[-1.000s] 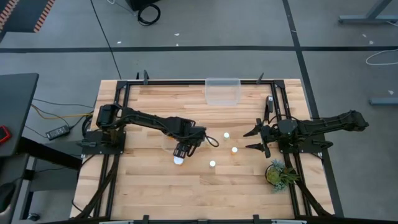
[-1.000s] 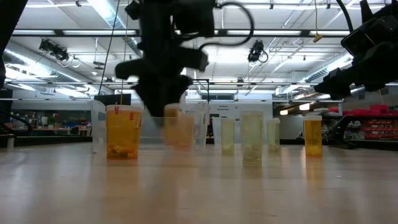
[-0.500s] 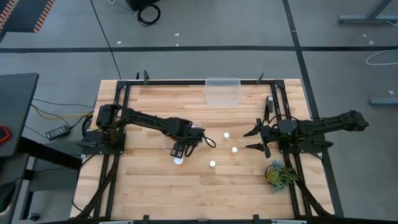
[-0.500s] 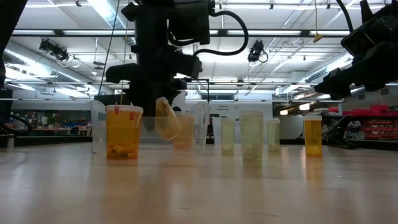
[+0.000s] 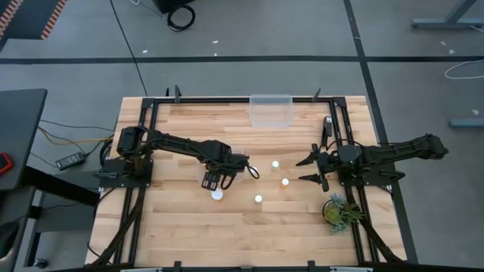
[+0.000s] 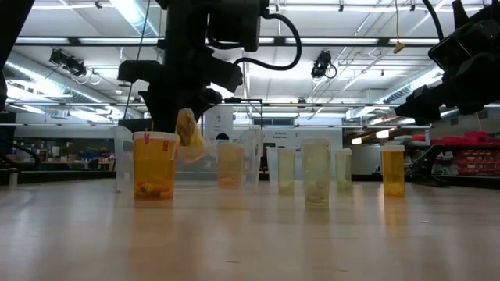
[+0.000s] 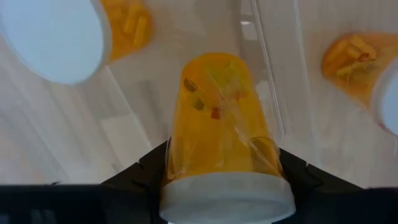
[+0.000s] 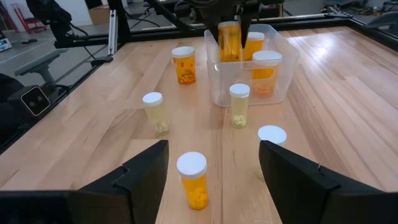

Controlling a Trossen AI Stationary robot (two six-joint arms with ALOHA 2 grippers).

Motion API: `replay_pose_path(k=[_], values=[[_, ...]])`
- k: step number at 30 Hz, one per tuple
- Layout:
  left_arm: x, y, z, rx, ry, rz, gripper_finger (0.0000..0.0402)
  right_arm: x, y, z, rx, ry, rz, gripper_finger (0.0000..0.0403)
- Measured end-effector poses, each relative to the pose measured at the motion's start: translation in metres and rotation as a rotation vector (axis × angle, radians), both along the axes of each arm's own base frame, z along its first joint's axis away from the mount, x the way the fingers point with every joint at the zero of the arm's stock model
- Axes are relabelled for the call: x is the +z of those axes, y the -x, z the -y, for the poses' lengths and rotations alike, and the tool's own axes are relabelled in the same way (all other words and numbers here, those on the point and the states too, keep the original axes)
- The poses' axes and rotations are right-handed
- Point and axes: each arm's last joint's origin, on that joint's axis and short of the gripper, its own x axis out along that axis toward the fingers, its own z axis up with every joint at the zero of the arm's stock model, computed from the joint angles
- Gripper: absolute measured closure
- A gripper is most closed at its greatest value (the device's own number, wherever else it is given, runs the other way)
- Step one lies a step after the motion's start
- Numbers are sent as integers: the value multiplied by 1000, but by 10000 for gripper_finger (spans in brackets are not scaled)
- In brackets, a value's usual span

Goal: Pick and place medicine bottles into bin by pill shape (circle, oval)
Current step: Put the large orange pill bottle into the bottom transparent bin

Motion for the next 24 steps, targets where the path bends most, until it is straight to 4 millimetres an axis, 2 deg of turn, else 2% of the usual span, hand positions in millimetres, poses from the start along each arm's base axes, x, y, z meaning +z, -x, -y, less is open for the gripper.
replay_pose_path(k=[5, 15, 24], values=[[-1, 2, 0, 23, -2, -14, 185, 0, 0, 0, 0, 0, 0, 146], [-1, 0, 0, 19, 0, 5, 201, 0, 0, 0, 0, 0, 0, 146], [-6, -4, 1, 23, 23, 25, 189, 0, 0, 0, 0, 0, 0, 146]])
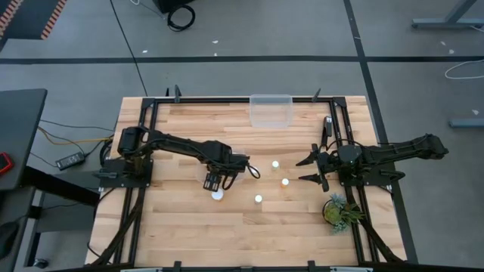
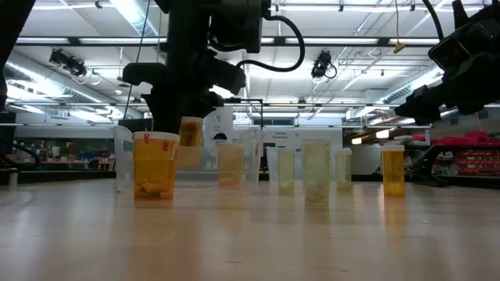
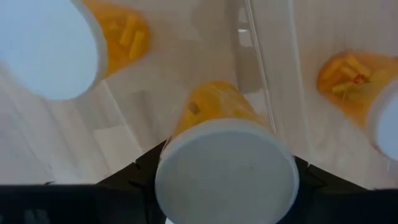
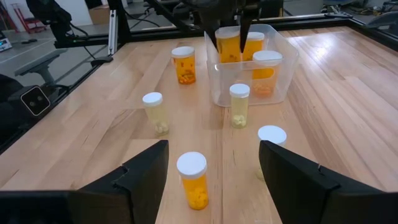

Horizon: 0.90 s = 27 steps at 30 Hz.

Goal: Pick and place medicine bottles into bin by pill shape (circle, oval)
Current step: Put the large orange pill bottle into the bottom transparent bin

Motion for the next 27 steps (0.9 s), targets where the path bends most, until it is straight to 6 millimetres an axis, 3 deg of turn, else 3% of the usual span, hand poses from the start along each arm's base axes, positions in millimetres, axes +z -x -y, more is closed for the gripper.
replay_pose_path(k=[7, 19, 27], values=[[-22, 3, 0, 1, -1, -48, 200, 0, 0, 0, 0, 0, 0, 146], [-22, 1, 0, 1, -1, -26, 145, -1, 0, 0, 0, 1, -7, 146], [-19, 5, 1, 0, -3, -71, 137, -1, 0, 0, 0, 0, -6, 146]])
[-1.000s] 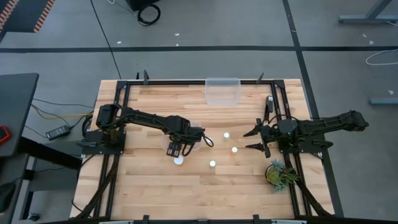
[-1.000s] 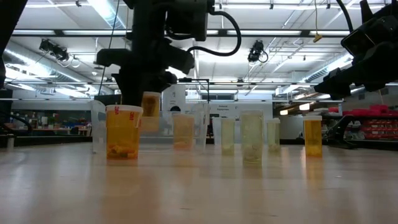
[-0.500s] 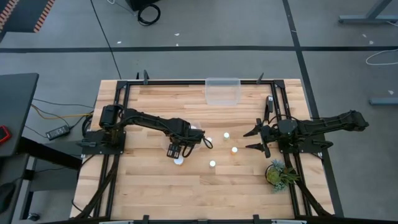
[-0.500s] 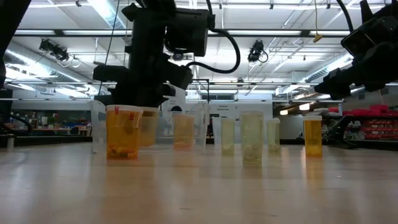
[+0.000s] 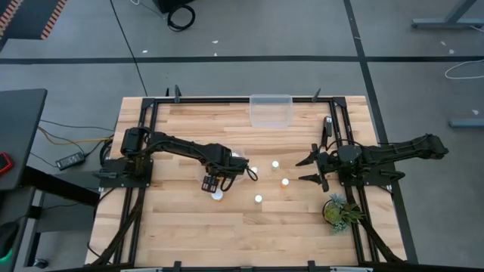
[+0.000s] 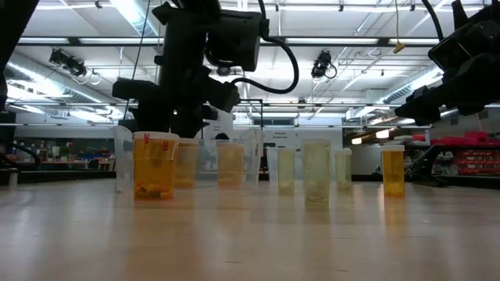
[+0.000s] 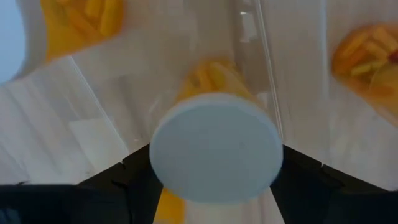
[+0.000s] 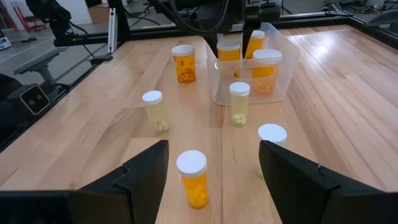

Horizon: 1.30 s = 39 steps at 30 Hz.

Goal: Pick and place medicine bottles into bin by pill shape (circle, oval)
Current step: Put the large orange pill bottle into the bottom transparent bin

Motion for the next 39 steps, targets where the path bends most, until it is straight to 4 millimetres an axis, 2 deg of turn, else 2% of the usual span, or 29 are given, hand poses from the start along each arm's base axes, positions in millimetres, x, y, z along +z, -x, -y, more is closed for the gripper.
replay_pose_path(k=[11, 25, 34, 39], values=[[21, -6, 5, 0, -49, 13, 137, 0, 0, 0, 0, 0, 0, 146], [59, -13, 31, -50, -95, 64, 158, 0, 0, 0, 0, 0, 0, 146], [61, -10, 59, -101, 44, 67, 168, 0, 0, 0, 0, 0, 1, 146], [61, -10, 65, -14, 75, 88, 161, 0, 0, 0, 0, 0, 1, 146]])
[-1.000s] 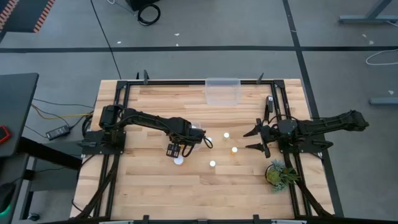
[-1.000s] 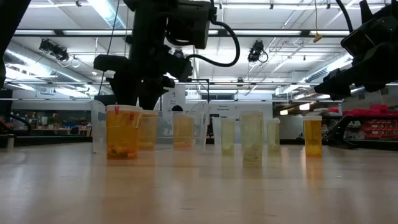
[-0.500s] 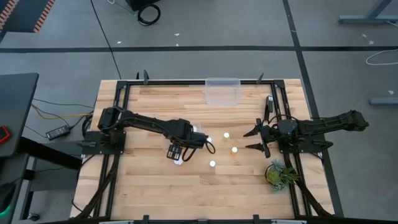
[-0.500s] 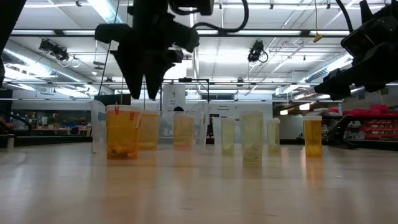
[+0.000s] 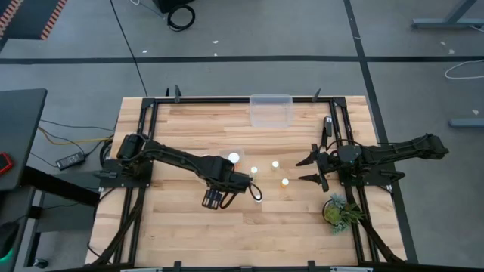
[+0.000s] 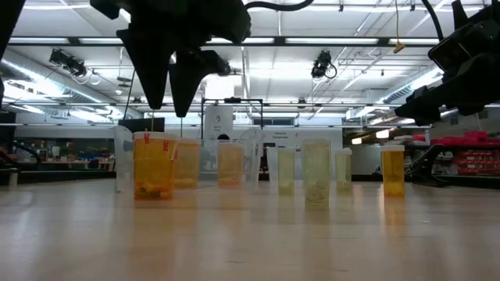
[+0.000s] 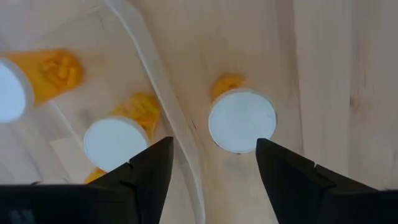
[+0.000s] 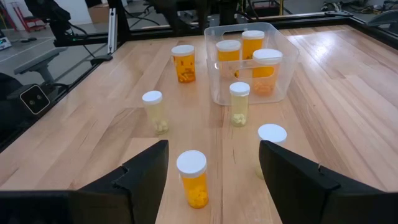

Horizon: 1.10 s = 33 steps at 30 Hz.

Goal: Pick and place medicine bottles into bin by pill shape (circle, oval)
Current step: Put the large orange pill bottle into the bottom transparent bin

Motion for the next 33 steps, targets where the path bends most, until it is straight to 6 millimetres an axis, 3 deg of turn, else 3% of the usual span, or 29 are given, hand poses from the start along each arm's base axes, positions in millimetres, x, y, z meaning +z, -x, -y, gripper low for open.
replay_pose_path(k=[16, 23, 33], values=[[-20, 4, 6, 30, 17, -1, 73, 0, 0, 0, 1, 0, 0, 146], [-20, 3, 8, 54, 54, -5, 67, 0, 0, 0, 0, 0, 0, 146], [-20, 4, 32, -66, 11, 67, 76, 0, 0, 0, 0, 0, 0, 146]])
